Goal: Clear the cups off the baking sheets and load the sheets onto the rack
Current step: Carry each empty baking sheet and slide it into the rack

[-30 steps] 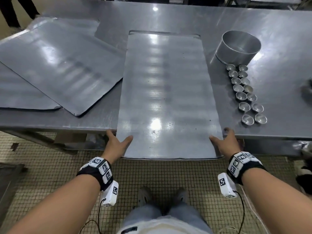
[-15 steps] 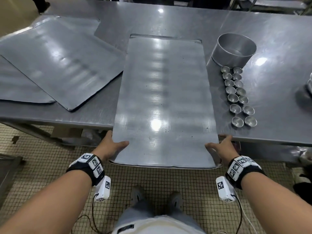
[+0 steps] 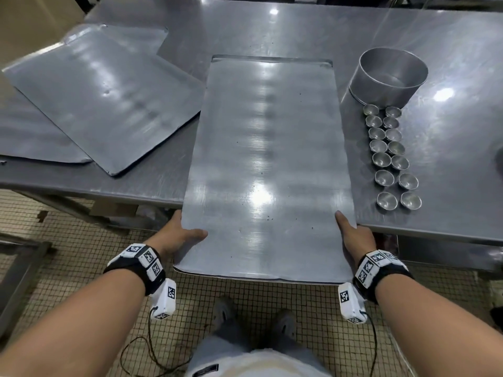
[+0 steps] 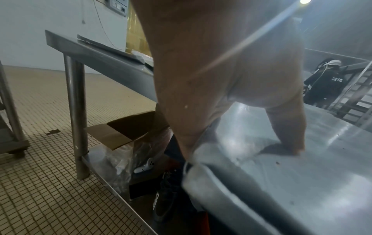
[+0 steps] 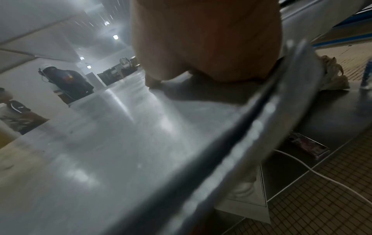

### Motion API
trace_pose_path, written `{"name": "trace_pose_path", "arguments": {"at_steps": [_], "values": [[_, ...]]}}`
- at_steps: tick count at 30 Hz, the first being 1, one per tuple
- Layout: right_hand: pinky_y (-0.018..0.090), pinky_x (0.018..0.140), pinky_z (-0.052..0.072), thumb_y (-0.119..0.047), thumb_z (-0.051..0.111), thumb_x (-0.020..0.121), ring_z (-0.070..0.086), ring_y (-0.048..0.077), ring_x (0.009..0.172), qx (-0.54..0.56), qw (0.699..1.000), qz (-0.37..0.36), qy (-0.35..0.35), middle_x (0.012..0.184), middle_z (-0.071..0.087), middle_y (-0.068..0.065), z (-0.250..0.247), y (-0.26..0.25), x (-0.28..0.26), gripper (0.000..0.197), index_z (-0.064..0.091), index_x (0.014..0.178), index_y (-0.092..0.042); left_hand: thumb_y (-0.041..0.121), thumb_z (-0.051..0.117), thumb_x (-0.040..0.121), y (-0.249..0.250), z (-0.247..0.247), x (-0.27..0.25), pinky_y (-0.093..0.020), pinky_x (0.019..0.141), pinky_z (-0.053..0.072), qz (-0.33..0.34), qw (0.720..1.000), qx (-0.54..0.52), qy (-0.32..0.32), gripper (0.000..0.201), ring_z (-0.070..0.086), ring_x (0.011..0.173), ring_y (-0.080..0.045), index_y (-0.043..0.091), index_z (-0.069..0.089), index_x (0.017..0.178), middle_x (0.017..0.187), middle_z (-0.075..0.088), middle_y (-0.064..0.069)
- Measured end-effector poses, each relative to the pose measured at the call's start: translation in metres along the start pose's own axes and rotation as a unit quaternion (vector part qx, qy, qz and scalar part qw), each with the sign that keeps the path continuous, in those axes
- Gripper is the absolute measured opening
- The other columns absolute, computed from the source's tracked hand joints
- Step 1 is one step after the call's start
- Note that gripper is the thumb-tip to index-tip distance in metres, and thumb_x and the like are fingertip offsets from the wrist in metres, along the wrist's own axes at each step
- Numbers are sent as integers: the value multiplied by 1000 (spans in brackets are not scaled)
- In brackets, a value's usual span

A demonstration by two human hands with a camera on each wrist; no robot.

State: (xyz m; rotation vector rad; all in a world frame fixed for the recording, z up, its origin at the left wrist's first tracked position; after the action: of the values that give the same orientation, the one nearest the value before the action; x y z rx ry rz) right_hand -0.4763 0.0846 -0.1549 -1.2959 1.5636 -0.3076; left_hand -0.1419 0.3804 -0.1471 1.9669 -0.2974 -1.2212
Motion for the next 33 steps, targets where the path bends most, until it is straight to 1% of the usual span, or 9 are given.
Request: {"name": "trace_pose_path", "arguments": {"at_steps": [3,4,7,13,17,22,27,31,33], "values": [[31,91,40,-61,67,86,61,27,105,-2,1000,-11,9,110,67,7,1,3,2,69,65,124,-3,30,73,91,7,15,0,-24,77,60,30,995,-64,76,35,68,91,-10,17,55,118,103,69,3],[31,91,42,-62,68,84,63,26,101,1,1000,-17,11,106,68,5,1,4,4,66,68,118,-6,32,70,94,9,20,2,-25,75,60,38,990,-88,102,28,70,93,-13,18,58,116,102,72,3],[32,91,45,-71,70,72,66,24,98,2,999,-30,26,97,70,-1,3,8,6,67,71,105,-13,57,74,84,3,24,11,-44,93,56,52,981,-93,163,50,70,105,-19,25,60,119,112,73,5],[31,87,47,-64,69,83,67,25,93,-23,998,-43,41,90,70,0,4,12,9,50,72,92,-14,52,70,89,1,27,9,-34,88,51,77,970,-13,229,50,64,98,-11,22,53,126,109,65,12],[30,85,46,-61,67,86,65,22,90,-33,997,-58,44,90,69,0,3,14,4,51,73,98,-12,51,70,89,-4,27,8,-33,85,51,76,969,-8,235,49,61,94,0,22,53,124,105,64,16],[30,80,44,-49,67,91,65,19,94,-23,994,-94,48,102,70,0,-4,22,-11,38,65,109,-16,57,70,86,-17,31,3,-32,77,53,70,973,-8,221,53,65,96,-7,24,50,121,107,66,11],[32,84,47,-47,65,93,64,18,101,-20,994,-105,19,114,67,1,-10,34,-19,40,56,120,-20,57,71,85,-26,35,-6,-39,84,57,69,979,-32,188,58,67,102,-15,27,45,129,114,66,7],[35,88,49,-51,64,92,63,15,98,-66,991,-115,-11,111,66,0,-20,39,-16,44,54,119,-18,40,71,91,-20,37,-16,-25,70,52,66,983,-48,167,50,65,98,-9,21,45,129,111,64,8],[36,89,47,-54,62,92,62,20,102,-99,988,-119,-22,114,64,2,-24,43,-15,49,52,121,-16,37,73,91,-18,33,-18,-24,71,50,68,986,-42,147,53,63,98,-7,21,43,132,112,62,8]]}}
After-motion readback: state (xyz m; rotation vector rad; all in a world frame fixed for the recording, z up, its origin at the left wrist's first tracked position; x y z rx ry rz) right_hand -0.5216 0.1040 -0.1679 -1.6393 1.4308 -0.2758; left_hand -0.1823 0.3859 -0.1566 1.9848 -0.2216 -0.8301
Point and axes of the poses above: each hand's wrist, its own x-axis towards the middle knuckle, its own z-axis out of the palm, y = z × x, the point moved 2 cm from there along x, towards the middle knuckle
